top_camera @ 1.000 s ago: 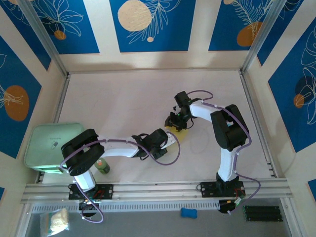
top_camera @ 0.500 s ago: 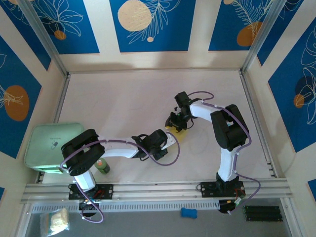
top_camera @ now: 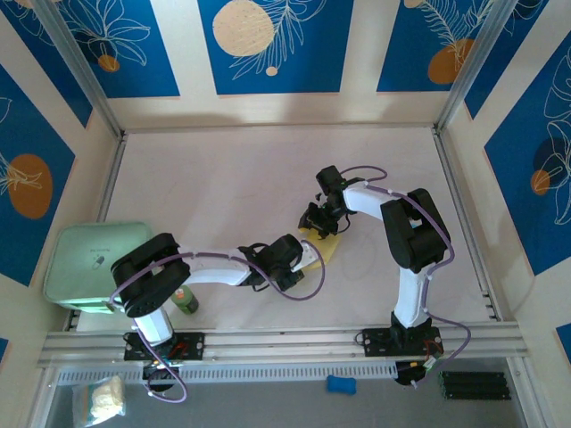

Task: Fold a paper plane with a square sheet of paper (pick it up from the middle)
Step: Fold the wing for the fifth time at the center of the table.

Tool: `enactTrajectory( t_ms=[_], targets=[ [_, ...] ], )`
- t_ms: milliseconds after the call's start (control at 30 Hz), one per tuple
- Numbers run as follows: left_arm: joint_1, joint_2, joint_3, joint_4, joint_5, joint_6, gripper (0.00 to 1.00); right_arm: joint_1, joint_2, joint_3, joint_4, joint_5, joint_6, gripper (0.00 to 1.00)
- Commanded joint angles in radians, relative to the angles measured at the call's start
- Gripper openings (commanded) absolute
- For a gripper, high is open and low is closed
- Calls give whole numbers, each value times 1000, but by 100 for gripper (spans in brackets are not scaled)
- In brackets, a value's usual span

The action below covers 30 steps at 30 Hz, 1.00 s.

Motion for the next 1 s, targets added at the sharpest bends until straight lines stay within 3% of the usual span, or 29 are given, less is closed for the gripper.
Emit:
enactTrajectory(
  t_ms=[0, 267, 667, 967],
  targets=[
    [-9, 29, 23, 8, -19, 22, 29, -8, 32, -27, -10, 7, 18, 34],
    [-11, 27, 19, 25, -21, 75, 42, -15, 37, -27, -10, 2, 24, 33],
    [-3, -141, -88, 86, -75, 175, 64, -27, 8, 23, -26, -65, 33, 33],
    [-3, -82, -80, 123, -16, 254, 65, -28, 23, 31, -30, -79, 36, 33]
  ],
)
